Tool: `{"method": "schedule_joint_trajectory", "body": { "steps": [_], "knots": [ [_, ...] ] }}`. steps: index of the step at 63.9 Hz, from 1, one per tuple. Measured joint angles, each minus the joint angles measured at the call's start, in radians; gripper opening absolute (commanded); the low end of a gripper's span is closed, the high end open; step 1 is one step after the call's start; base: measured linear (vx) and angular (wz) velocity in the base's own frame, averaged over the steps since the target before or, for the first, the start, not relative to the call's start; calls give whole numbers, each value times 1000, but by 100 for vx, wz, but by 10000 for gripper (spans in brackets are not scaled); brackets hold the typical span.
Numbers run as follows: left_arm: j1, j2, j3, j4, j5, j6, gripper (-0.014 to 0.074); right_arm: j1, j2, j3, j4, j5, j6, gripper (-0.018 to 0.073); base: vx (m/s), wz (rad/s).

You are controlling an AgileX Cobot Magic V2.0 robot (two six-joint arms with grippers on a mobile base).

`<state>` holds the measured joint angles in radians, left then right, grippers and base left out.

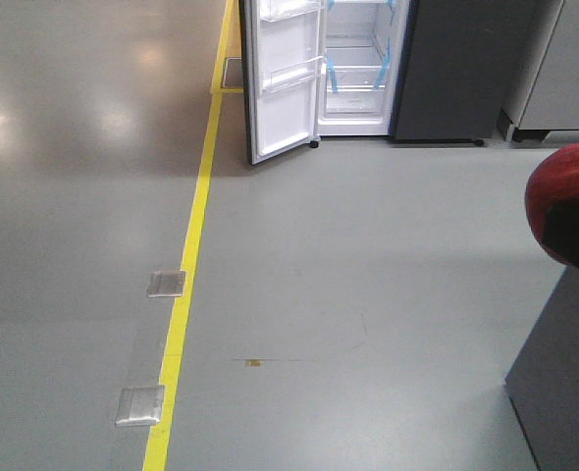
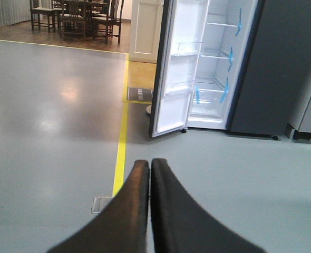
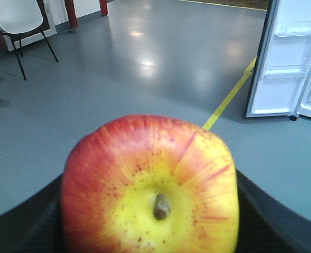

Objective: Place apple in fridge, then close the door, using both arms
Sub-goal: 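Drive the base up to the open fridge door holding the apple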

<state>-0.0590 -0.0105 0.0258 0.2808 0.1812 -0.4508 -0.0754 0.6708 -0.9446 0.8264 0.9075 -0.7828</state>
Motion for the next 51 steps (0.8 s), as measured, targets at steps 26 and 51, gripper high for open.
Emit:
{"method": "schedule_joint_trajectory", "body": {
  "steps": [26,51],
  "knots": [
    [0,0,0,0,0,0,-6,0,0,0,0,0,0,-6,26,8],
    [0,0,0,0,0,0,-6,0,0,0,0,0,0,-6,26,2]
  ]
}}
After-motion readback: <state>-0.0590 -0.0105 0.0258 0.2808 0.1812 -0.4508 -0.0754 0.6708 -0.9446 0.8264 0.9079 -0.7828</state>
